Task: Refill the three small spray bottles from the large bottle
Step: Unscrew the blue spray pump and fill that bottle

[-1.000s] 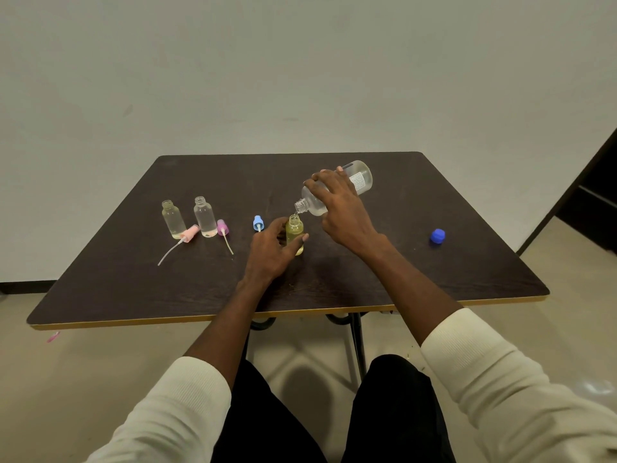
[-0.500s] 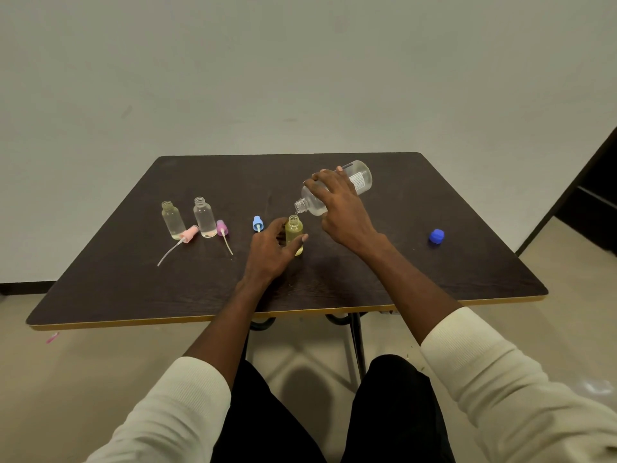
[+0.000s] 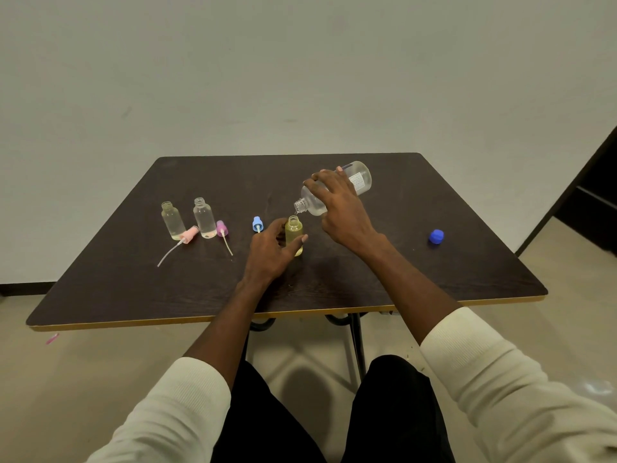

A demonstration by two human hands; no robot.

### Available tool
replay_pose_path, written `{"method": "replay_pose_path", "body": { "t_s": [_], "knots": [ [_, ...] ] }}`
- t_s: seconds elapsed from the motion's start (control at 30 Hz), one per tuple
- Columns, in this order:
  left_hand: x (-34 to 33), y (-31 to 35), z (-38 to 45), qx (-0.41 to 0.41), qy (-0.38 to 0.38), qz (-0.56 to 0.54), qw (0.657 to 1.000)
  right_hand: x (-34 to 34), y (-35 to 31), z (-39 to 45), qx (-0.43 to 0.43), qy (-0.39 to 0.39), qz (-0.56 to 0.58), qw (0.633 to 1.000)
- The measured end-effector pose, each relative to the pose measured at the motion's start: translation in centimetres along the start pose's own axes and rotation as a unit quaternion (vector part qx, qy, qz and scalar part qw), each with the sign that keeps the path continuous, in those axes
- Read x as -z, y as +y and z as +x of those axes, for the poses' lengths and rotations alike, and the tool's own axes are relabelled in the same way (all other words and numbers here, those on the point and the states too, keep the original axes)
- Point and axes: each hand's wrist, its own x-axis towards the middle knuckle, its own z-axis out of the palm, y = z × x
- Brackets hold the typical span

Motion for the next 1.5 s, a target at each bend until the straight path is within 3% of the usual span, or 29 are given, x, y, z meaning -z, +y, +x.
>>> {"method": "replay_pose_path", "body": {
  "t_s": [1.2,1.33,1.5],
  "knots": [
    [0.1,0.2,0.0,0.007,0.000,0.000,1.000,-0.6,0.0,-0.1,-0.004,0.009,0.020,1.000],
    [0.1,0.1,0.0,0.002,-0.003,-0.007,1.000,-1.1,-0.1,-0.4,-0.046,0.015,0.068,0.997],
    [0.1,0.2,-0.1,0.008,-0.004,-0.012,1.000,-1.5,-0.3,-1.1,-0.173,0.016,0.185,0.967]
  ]
}}
